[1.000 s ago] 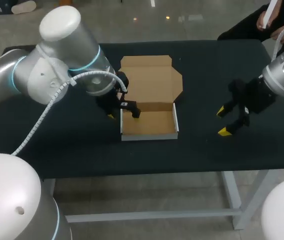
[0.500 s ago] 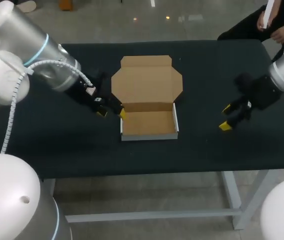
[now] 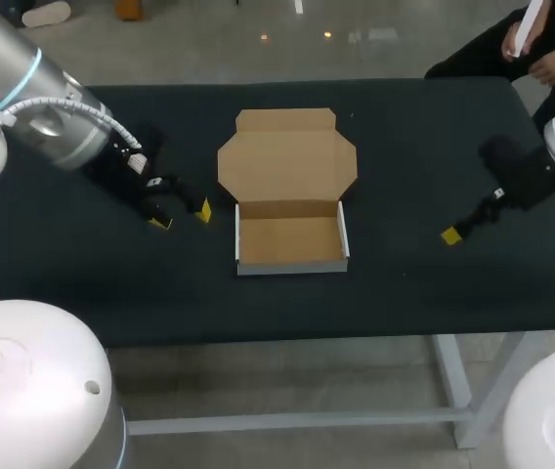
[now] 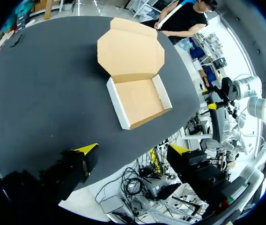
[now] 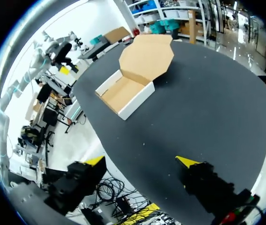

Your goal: Assemble the packaging by folding the flat box into shape, placing the metal phone stand inside, and closing the box properly

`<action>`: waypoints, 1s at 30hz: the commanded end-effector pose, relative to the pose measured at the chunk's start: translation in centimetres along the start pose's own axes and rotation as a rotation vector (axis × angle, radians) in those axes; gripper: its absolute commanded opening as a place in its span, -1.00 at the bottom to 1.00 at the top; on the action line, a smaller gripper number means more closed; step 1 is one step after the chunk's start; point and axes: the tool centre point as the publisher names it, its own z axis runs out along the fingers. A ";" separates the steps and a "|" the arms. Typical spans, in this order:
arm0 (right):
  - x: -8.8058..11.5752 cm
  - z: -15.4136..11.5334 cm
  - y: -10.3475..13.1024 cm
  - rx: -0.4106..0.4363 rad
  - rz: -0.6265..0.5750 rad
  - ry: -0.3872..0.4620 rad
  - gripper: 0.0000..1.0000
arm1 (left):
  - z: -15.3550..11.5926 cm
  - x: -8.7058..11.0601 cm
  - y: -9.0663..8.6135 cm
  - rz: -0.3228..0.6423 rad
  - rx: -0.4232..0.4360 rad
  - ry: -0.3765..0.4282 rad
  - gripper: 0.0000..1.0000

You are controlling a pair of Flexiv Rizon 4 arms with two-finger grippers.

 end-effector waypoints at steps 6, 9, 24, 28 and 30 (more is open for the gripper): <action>1.0 -2.4 -1.8 0.009 0.117 -0.160 1.00 | -3.4 0.6 2.0 -0.058 0.025 -0.092 1.00; 0.9 -2.9 -2.2 0.011 0.138 -0.178 1.00 | -4.0 0.4 2.4 -0.082 0.033 -0.114 1.00; 0.0 -5.1 -2.7 -0.004 0.253 -0.228 1.00 | -6.7 -0.5 5.2 -0.185 0.105 -0.229 1.00; 0.0 -5.6 -2.7 -0.016 0.266 -0.234 1.00 | -7.1 -0.7 5.7 -0.199 0.111 -0.248 1.00; 0.0 -5.8 -2.7 -0.027 0.272 -0.231 1.00 | -7.3 -0.8 5.9 -0.203 0.114 -0.256 1.00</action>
